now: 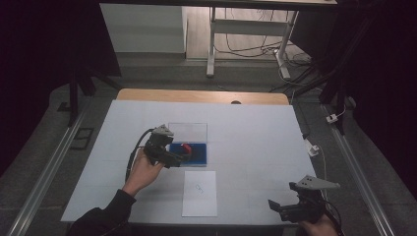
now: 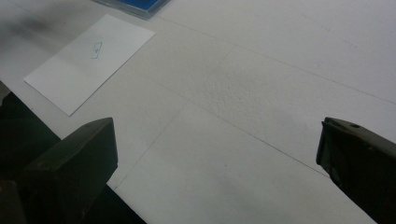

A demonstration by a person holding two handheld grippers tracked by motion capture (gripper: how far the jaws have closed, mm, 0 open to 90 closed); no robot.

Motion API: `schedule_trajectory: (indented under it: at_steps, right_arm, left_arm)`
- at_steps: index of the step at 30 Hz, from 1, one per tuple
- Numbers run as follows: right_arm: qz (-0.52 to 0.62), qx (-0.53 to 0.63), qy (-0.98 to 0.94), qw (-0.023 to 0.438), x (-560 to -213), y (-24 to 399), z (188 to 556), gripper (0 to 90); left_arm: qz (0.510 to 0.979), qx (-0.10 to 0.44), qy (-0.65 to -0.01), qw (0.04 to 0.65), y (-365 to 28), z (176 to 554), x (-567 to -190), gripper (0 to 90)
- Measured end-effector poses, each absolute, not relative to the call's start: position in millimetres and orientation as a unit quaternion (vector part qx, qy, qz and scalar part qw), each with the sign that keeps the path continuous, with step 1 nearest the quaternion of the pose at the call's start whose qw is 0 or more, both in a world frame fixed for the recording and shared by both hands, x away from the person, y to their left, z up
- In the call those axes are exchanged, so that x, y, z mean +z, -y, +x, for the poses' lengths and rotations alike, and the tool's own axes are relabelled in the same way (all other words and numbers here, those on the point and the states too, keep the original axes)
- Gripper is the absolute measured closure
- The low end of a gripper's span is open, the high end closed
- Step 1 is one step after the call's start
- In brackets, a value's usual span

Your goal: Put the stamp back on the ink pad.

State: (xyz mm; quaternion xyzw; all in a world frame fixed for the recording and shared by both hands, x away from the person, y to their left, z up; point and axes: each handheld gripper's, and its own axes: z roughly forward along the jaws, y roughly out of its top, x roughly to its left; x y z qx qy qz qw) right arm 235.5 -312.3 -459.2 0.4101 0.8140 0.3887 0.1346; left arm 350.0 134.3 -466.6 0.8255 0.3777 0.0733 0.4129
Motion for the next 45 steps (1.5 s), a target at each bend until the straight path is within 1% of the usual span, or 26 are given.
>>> schedule_trajectory:
  at_steps: [9, 19, 29, 45]
  right_arm:
    - [0.410, 0.390, -0.814, 0.134, -459.1, 312.3, 235.5, 0.0]
    - [0.410, 0.390, -0.814, 0.133, -459.3, 312.6, 235.7, 0.0]
    - [0.411, 0.390, -0.813, 0.133, -459.2, 312.3, 235.8, 0.0]
    - [0.412, 0.389, -0.813, 0.134, -459.1, 312.2, 235.6, 0.0]
  left_arm:
    - [0.826, 0.055, -0.366, 0.424, -143.6, 343.4, -462.3, 0.0]
    - [0.820, 0.049, -0.361, 0.442, -158.4, 324.7, -454.1, 0.0]
    - [0.810, 0.048, -0.358, 0.462, -174.7, 298.4, -446.7, 0.0]
    - [0.785, 0.056, -0.385, 0.482, -212.6, 251.1, -444.9, 0.0]
